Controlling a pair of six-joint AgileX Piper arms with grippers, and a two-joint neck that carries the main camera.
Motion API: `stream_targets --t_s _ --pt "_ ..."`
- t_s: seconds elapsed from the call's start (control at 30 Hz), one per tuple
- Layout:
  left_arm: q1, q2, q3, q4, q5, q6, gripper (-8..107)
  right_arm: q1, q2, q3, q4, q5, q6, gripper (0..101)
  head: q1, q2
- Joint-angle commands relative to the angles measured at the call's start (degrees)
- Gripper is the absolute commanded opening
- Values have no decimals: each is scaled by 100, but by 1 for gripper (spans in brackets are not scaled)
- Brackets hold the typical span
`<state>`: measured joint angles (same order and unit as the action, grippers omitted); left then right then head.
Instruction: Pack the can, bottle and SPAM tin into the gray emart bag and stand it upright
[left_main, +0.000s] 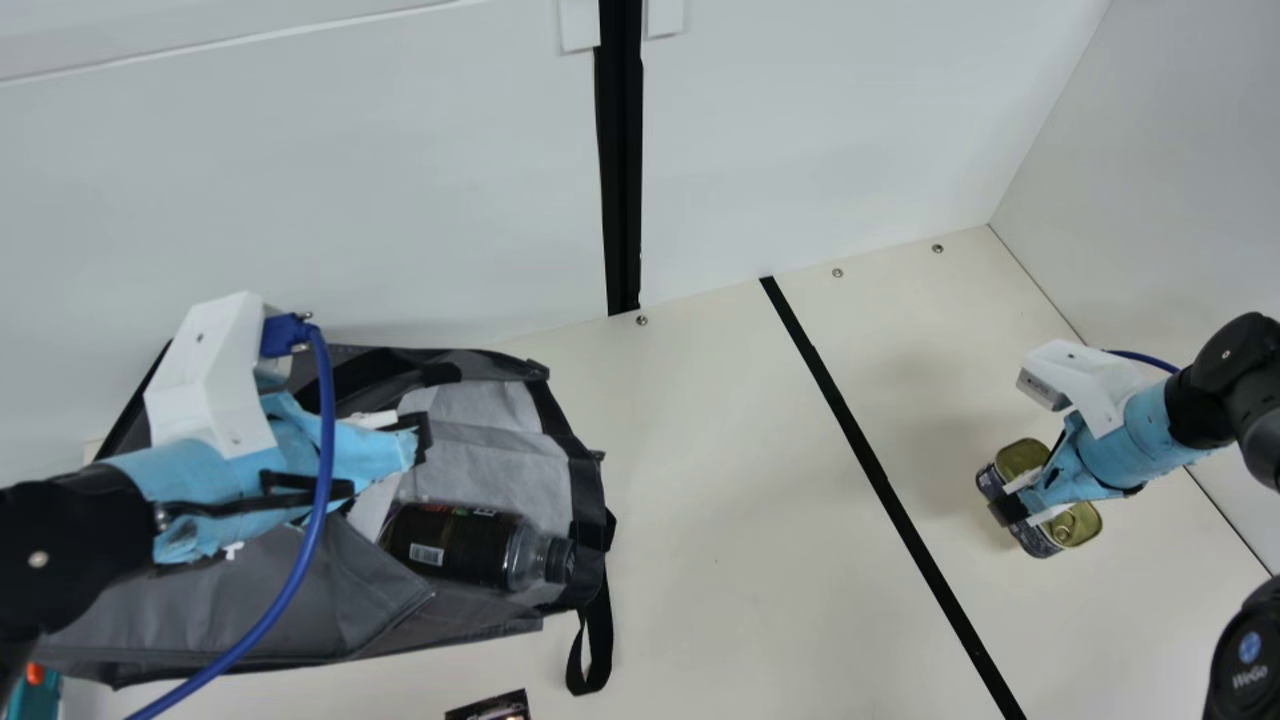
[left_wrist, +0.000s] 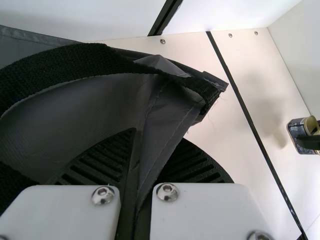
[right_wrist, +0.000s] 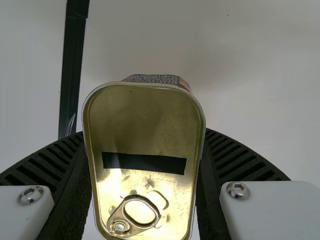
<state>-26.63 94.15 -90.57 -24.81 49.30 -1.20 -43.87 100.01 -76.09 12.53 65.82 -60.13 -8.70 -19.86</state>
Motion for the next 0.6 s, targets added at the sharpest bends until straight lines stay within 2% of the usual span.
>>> stream_targets --t_s 0.0,0.57 --pt "0 0 0 0 0 0 -8 61 -95 8 44 10 7 0 -130 -14" --pt "0 0 0 0 0 0 -8 906 -734 139 81 179 356 0 -130 -14"
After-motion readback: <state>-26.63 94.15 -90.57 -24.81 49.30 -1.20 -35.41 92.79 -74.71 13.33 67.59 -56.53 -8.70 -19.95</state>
